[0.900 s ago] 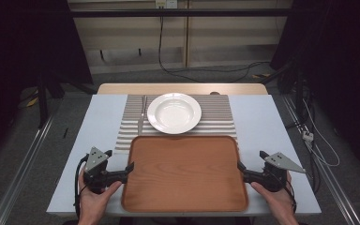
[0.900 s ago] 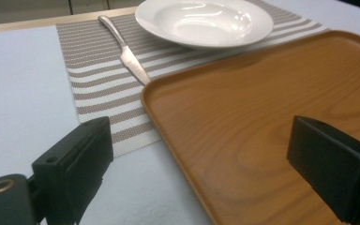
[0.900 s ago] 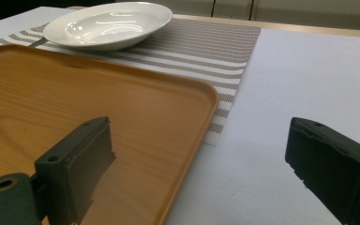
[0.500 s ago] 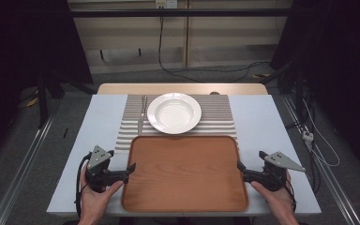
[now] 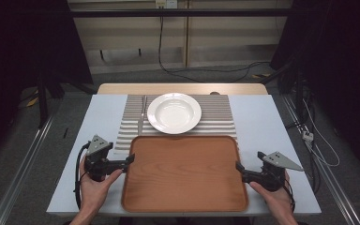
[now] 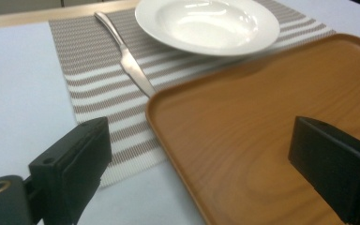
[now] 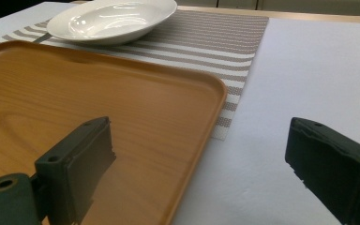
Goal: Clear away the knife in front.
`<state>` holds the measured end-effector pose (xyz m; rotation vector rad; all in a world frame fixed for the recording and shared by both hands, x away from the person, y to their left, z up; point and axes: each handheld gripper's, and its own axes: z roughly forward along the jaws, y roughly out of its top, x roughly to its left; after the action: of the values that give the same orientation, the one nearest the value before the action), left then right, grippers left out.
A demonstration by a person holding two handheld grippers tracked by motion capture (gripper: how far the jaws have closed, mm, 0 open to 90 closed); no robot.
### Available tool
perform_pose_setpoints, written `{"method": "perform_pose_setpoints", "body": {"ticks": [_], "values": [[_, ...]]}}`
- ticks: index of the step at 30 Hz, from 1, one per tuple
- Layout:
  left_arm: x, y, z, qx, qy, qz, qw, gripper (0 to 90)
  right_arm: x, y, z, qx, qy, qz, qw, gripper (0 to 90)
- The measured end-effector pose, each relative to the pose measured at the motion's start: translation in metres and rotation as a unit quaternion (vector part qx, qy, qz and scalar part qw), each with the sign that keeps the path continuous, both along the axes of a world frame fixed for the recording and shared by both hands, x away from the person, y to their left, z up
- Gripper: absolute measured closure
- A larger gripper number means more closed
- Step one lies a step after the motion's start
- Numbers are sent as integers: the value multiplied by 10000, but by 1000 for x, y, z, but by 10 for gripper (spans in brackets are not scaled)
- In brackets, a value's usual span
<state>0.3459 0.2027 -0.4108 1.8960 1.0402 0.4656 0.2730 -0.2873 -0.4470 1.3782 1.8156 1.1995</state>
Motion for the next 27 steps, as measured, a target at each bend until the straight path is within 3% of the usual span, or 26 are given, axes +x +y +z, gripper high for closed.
{"method": "perform_pose_setpoints", "body": {"ticks": [5,11,23,27], "values": [[12,-3,4,92,30,-40,9999,57,-1,2,1,-29,-12,46,10000,75],[30,-3,12,10,49,5,10000,63,1,2,-1,22,26,59,10000,76],[73,-9,10,55,236,91,9997,67,5,1,-4,43,94,116,9999,77],[87,-14,11,389,173,106,9990,67,6,1,-4,60,104,113,9999,77]]}}
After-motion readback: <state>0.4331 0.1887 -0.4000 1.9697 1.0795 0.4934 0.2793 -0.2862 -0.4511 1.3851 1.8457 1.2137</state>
